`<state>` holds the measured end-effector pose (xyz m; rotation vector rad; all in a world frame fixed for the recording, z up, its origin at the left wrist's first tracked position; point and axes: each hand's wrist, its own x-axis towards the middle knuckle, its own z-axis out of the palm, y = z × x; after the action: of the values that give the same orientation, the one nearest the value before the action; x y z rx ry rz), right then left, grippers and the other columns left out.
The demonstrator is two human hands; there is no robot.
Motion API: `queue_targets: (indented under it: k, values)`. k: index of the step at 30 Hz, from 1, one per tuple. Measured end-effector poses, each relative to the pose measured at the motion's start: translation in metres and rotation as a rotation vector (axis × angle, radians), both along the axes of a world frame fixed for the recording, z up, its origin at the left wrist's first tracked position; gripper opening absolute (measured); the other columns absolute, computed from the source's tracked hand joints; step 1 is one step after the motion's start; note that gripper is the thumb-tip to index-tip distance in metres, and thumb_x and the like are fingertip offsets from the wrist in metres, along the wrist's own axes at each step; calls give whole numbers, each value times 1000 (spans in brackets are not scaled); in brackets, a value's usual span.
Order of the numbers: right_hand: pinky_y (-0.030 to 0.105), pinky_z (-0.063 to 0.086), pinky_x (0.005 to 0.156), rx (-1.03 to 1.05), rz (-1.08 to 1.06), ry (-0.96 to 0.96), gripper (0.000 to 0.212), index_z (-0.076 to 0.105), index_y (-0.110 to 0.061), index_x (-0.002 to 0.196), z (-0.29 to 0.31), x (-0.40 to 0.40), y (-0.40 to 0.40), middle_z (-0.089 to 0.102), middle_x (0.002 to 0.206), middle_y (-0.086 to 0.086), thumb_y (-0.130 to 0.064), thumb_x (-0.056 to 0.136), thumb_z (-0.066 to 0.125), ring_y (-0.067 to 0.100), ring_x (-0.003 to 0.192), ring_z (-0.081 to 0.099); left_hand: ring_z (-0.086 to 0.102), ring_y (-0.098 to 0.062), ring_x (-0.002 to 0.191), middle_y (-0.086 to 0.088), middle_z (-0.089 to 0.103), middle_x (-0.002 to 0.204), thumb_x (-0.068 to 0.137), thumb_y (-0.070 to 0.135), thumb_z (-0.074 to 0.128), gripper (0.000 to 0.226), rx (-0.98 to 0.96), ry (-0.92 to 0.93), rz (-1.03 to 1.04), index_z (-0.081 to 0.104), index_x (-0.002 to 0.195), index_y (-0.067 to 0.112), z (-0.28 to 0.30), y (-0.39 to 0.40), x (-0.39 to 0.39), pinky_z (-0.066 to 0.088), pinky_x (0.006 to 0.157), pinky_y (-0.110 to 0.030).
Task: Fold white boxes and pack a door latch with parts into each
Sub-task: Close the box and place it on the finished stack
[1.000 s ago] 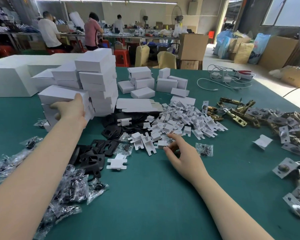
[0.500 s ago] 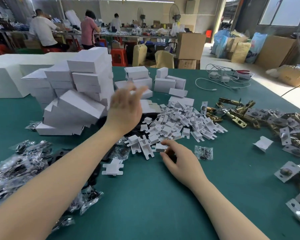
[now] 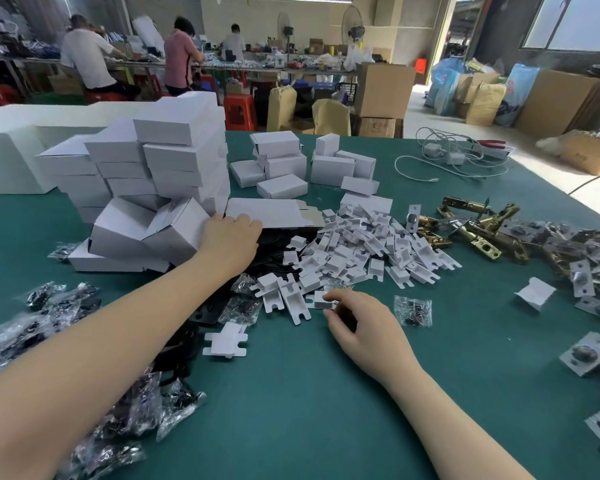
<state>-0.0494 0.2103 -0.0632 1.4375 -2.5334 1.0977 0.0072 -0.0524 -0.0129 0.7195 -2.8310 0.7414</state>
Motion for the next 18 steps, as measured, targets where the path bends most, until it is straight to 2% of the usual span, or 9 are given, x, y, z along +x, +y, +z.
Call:
queue_targets:
  k: [3, 5, 8, 11, 15, 18]
  values:
    - [27, 47, 79, -2, -5, 0, 21, 63, -28, 115, 0, 1, 0, 60, 88, -17, -29, 94, 59, 6, 88, 54, 61, -28, 106, -7, 48, 126, 97, 44, 44, 44, 12, -8, -53, 38, 131, 17, 6, 2, 9, 43, 83, -35]
    - [26, 46, 78, -1, -8, 2, 21, 63, -29, 114, 1, 1, 1, 60, 88, -17, -29, 94, 59, 5, 88, 54, 61, -27, 105, -6, 50, 124, 96, 45, 43, 43, -19, -36, -107, 41, 129, 17, 11, 2, 19, 42, 82, -35]
    - [24, 45, 77, 6, -12, 3, 18, 64, -29, 111, 1, 1, 1, 59, 87, -18, -29, 94, 59, 4, 87, 54, 58, -25, 107, -3, 57, 121, 96, 52, 35, 46, -170, -97, -172, 56, 121, 19, 20, -4, 39, 41, 88, -35]
    - [26, 46, 77, 6, -9, 7, 17, 65, -28, 110, 2, 2, 1, 60, 86, -17, -27, 94, 59, 6, 86, 54, 54, -24, 114, 0, 58, 124, 93, 62, 31, 54, -250, -208, -209, 58, 123, 25, 27, -12, 57, 36, 100, -37]
    - [26, 46, 79, 9, -7, 13, 17, 66, -27, 109, 3, 2, 1, 61, 87, -15, -26, 94, 59, 7, 87, 55, 39, -26, 134, -4, 43, 146, 82, 73, 39, 73, -255, -388, -242, 35, 145, 35, 38, -16, 71, 28, 110, -43]
    - [25, 45, 80, 12, -7, 12, 16, 67, -27, 108, 3, 2, 2, 63, 90, -14, -25, 94, 58, 8, 89, 56, 34, -24, 138, -3, 31, 155, 80, 78, 48, 89, -298, -483, -218, 14, 153, 39, 49, -19, 74, 30, 108, -39]
